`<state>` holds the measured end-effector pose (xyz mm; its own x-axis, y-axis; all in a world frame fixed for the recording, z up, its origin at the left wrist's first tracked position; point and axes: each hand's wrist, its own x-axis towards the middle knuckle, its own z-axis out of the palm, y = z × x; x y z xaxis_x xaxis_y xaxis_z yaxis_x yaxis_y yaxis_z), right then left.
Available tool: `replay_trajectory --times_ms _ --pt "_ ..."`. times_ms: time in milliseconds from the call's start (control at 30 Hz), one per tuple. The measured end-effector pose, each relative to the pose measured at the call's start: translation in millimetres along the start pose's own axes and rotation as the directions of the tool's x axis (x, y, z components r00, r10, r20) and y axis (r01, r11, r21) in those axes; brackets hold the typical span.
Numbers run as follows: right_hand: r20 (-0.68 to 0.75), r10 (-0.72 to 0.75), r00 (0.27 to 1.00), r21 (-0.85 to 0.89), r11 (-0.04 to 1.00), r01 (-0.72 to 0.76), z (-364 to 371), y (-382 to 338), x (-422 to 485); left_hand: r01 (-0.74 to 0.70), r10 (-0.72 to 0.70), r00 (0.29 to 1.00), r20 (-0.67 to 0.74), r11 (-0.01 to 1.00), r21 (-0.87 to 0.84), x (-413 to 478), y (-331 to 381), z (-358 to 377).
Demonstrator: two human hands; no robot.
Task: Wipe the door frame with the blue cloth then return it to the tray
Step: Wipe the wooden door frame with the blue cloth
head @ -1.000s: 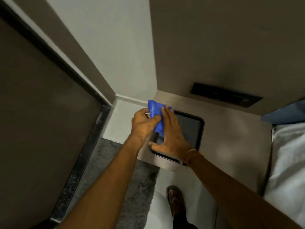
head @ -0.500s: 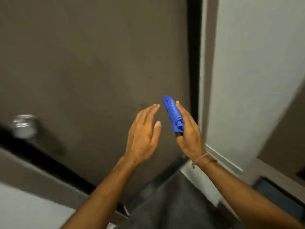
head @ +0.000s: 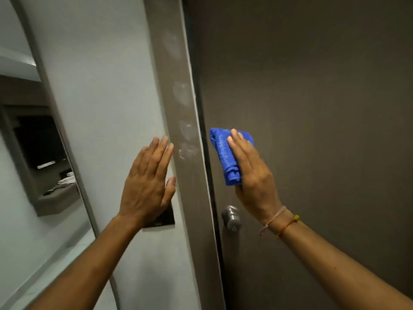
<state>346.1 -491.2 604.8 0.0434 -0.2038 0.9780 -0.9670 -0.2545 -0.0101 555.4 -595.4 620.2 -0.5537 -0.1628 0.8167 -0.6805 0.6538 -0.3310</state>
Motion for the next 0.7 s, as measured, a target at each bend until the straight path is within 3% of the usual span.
replay_trajectory --times_ms 267,400,533,700 --pt "-0.014 -0.277 0.961 -0.138 0.952 0.272 44.0 0.9 61.0 0.172 -0.179 0.984 0.017 0.965 0.198 27.0 -57.6 10.7" --pt "-0.043 -0.306 0.951 -0.254 0.924 0.286 60.6 0.6 88.8 0.239 -0.233 0.971 -0.057 0.953 0.184 74.1 -73.5 17.6" --pt "0.061 -0.351 0.934 -0.353 0.868 0.35 78.0 -3.5 100.0 0.26 -0.243 0.962 -0.125 0.955 0.141 113.9 -91.8 26.8" --pt "0.266 -0.278 0.923 -0.393 0.843 0.367 109.3 -7.3 70.0 0.234 -0.22 0.964 -0.149 0.969 0.084 128.2 -110.3 46.0"
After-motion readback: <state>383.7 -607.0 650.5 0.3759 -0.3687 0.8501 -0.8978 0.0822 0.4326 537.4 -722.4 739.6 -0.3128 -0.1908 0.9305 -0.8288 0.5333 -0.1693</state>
